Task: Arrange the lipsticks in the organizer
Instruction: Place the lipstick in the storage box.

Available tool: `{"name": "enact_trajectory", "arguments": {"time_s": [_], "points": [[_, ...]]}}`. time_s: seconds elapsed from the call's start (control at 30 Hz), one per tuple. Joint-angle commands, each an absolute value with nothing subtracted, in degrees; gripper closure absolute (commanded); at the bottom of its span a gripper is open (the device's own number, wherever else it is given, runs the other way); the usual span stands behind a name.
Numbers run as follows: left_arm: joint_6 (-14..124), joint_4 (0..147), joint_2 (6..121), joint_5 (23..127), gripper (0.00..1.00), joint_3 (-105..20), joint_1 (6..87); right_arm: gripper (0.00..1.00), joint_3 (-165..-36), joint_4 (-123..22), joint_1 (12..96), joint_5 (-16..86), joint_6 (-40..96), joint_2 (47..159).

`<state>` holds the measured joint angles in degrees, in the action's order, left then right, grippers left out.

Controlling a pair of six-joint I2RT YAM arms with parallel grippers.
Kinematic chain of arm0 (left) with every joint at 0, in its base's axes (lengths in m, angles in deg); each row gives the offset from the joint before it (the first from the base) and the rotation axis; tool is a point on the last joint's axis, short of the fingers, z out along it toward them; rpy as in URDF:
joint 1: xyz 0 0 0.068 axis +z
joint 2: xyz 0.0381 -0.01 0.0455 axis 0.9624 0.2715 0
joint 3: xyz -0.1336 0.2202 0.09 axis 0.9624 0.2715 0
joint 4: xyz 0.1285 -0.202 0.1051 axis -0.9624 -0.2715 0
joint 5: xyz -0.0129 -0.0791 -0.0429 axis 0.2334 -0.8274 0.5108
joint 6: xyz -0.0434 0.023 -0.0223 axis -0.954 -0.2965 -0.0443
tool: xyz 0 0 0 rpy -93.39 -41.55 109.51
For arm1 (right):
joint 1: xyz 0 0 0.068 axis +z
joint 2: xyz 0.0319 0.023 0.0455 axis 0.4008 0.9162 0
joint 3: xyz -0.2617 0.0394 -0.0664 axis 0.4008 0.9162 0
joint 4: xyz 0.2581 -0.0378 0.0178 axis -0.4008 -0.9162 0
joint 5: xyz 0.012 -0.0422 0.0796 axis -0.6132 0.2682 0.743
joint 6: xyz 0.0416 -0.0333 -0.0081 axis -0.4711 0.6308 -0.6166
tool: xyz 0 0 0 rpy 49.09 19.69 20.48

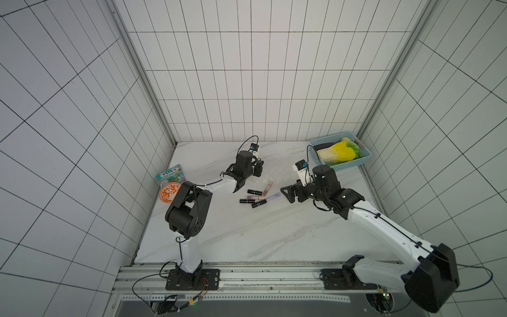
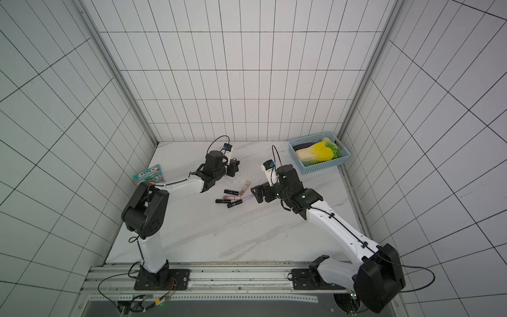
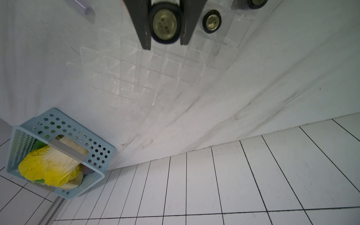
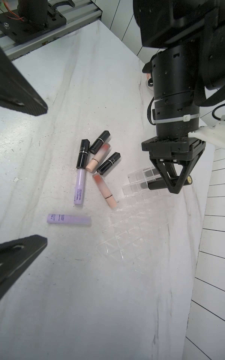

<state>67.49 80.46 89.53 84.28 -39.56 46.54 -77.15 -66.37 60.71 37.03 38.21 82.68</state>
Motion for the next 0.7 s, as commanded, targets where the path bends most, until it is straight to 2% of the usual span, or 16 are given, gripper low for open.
{"name": "enact_trajectory", "arguments": {"time_s": [0.0,0.23,0.67], "points": [[69.2,83.7,91.5,86.2,0.88,-42.8,46.6,0.0,-75.5,-64.9,60.2,36.8,38.0,81.3],[69.3,83.2,95.6,87.2,0.88,-46.3,46.6,0.0,-75.1,-64.4,60.0,37.4,38.1,81.6],[69.2,83.8,96.2,89.5,0.88,-43.1,46.6,0.0,-74.9,-64.2,59.8,38.2,38.0,81.6]]}}
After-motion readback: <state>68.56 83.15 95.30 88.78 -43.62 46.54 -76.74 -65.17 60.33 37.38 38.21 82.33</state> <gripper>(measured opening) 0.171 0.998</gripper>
